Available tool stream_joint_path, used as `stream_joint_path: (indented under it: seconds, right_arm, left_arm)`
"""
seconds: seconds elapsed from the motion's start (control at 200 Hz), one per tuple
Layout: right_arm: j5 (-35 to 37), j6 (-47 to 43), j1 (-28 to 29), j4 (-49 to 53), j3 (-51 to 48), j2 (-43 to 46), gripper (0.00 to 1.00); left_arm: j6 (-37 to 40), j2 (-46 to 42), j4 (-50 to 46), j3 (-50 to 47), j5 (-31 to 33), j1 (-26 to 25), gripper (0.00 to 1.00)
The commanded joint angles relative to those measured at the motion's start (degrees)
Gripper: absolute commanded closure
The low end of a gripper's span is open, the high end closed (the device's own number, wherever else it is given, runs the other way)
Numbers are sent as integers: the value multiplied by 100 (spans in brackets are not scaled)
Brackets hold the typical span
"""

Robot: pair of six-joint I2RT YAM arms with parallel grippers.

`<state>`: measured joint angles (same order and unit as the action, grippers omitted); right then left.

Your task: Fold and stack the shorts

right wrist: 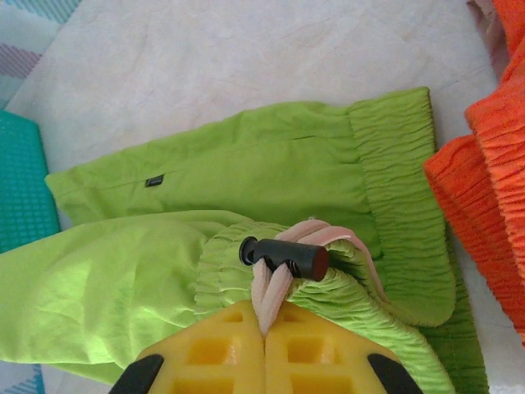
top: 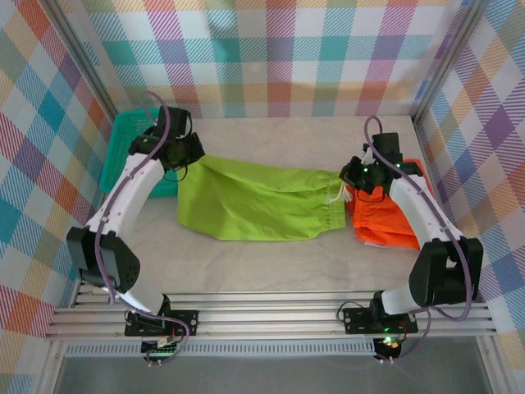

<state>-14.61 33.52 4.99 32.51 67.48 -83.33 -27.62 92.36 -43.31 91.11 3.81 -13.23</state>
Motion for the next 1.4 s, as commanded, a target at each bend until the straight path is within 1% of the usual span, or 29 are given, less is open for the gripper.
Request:
stream_joint_path:
  seconds: [0.0, 0.115, 0.22, 0.255, 0.265, 0.29, 0.315, 0.345, 0.38, 0.435, 0.475, 0.535, 0.59, 0.635, 0.74, 0.805, 0.88, 0.935, 1.045, 1.075, 1.22, 1.395]
  right_arm:
    - [274, 182, -56, -101, 237, -222, 96]
    - [525, 328, -119, -207, 356, -438, 94]
    - [772, 506, -217, -246, 552, -698, 86]
    - [861, 593, -251, -241, 642, -812, 79]
    - [881, 612, -259, -246, 678, -851, 74]
    - [898, 629, -298, -278, 760, -947, 63]
    - [899, 629, -333, -277, 885, -1044, 57]
    - [885, 628, -378, -196, 1090, -1159, 51]
    - [776, 623, -443, -61, 1360, -1270, 45]
    - [471, 542, -499, 118, 1749, -1343, 34]
    - [295, 455, -499, 151, 1907, -1284, 26]
    - [-57, 440, -487, -15, 1855, -1060, 20]
    - [-525, 522, -446, -329, 1595, -828, 16]
    - [-871, 583, -356, -554, 1352, -695, 15]
    - [-1343, 491, -31, -673, 1004, -709, 11]
    - [-1486, 385, 158, -702, 910, -889, 9]
    - [-1576, 368, 296, -746, 873, -1183, 8]
    - [-1635, 448, 313, -781, 874, -1418, 8]
    - [-1539, 410, 309, -708, 1012, -1933, 8]
    - [-1472, 344, 309, -689, 1074, -2054, 7]
    - [-1261, 248, 224, -601, 1403, -2592, 7]
    - [-1157, 272, 139, -428, 1873, -3148, 7]
  left_arm:
    - [-55, 448, 92, 486, 181, -40, 99]
    - [-118, 1063, 140, 1030, 78, -39, 97]
    - [-173, 1692, 131, 1697, -42, -30, 94]
    - [-189, 1929, 109, 1946, -107, -23, 91]
    - [-191, 1971, 105, 2020, -128, -22, 89]
    - [-200, 2170, 83, 2236, -196, -14, 85]
    - [-200, 2329, 42, 2468, -271, 4, 78]
    - [-200, 2538, -46, 2742, -332, 26, 68]
    - [-217, 2745, -202, 3163, -450, 64, 59]
    - [-197, 2910, -439, 3739, -705, 84, 49]
    - [-158, 2865, -516, 3952, -827, 63, 42]
    - [-116, 2518, -450, 3807, -901, 11, 28]
    - [-103, 2051, -232, 3271, -1015, -36, 8]
    - [-170, 1631, 100, 2606, -1230, -62, 0]
    - [-533, 749, 1079, 835, -1689, -188, 0]
    - [-780, 433, 1658, -88, -1894, -315, 0]
    - [-909, 248, 2085, -863, -1878, -515, 0]
    - [-940, 181, 2264, -1336, -1684, -636, 0]
    - [-1043, 266, 2687, -2070, -1580, -676, 0]
    - [-1042, 321, 2957, -2215, -1548, -679, 0]
    - [-1049, 585, 3319, -2671, -1364, -680, 0]
    - [-1170, 579, 3558, -3337, -1154, -680, 0]
